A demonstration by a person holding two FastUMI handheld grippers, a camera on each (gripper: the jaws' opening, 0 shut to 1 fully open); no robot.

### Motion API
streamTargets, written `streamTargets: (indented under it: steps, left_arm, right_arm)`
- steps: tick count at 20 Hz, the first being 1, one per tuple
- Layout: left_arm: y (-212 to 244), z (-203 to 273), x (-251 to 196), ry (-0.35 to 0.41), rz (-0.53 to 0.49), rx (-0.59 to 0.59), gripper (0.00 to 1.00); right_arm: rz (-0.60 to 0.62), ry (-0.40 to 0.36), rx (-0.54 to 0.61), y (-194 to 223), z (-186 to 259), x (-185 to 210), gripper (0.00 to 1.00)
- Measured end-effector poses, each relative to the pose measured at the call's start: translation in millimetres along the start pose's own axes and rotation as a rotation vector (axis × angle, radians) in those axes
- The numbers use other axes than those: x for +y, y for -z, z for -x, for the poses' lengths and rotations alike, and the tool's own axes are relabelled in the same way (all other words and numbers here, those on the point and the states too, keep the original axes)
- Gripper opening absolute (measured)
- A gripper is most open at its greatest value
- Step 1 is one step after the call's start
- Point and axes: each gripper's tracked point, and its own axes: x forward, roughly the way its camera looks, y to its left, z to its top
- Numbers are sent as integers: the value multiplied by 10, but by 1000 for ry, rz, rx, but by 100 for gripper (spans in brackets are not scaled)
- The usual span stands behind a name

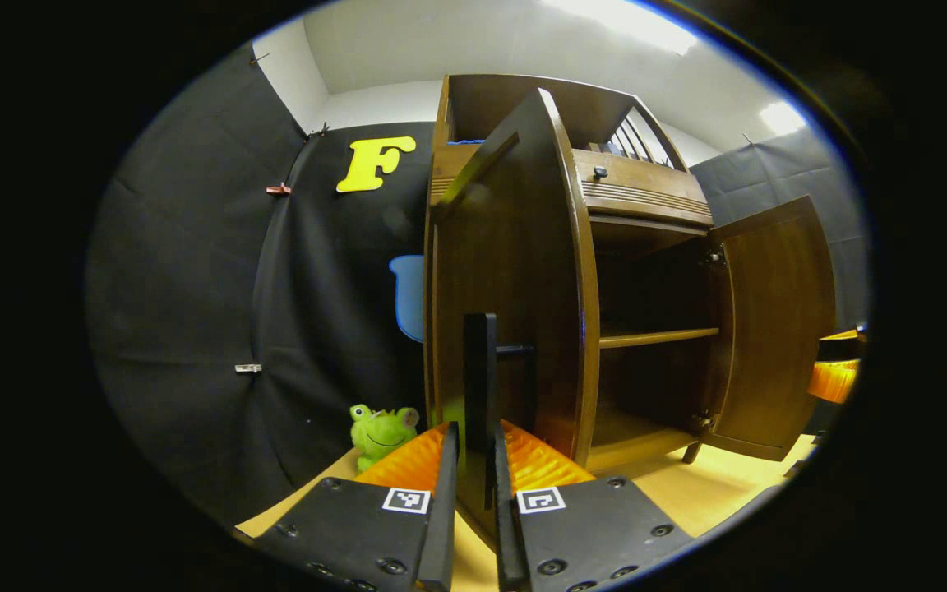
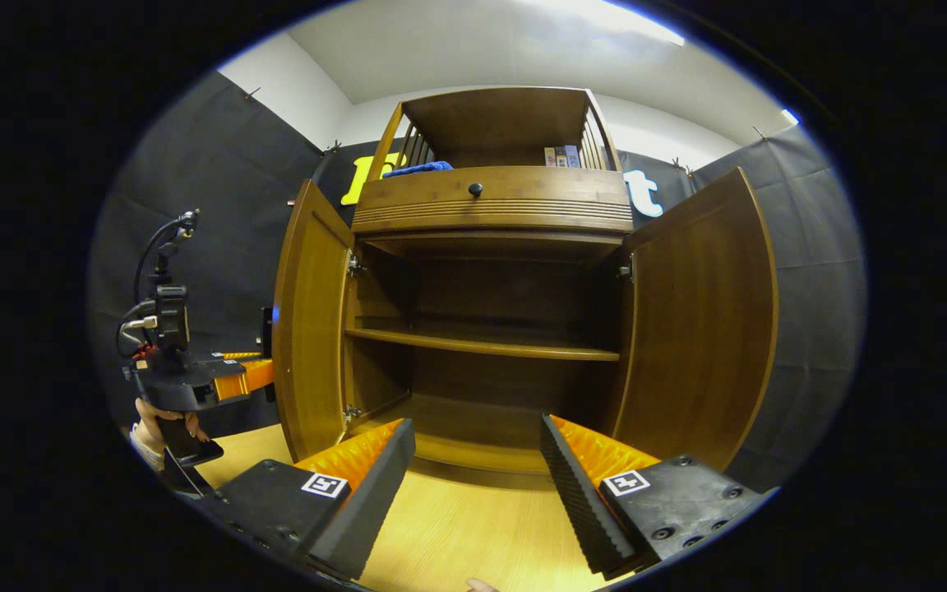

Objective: Open the right door of the double-door shoe cabinet with the right hand, and open the left door with the left hand.

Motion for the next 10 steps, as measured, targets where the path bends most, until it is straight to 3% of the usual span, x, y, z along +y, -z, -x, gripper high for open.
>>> streamTargets:
  steps: [5,7,9,10]
  left_arm:
    - [-83,65,262,-57,-6,-7,24]
    - [-148,131,439,-101,-24,-20,18]
    - [-194,222,563,-136,-28,-23,22]
    - [-215,289,578,-141,-21,-18,14]
  right_arm:
    - [-24,-45,-3,28,-135,176,96]
    - [-28,-55,-1,45,-170,240,97]
    - [-21,-50,-10,59,-179,249,97]
    - [-19,-43,-13,66,-181,242,97]
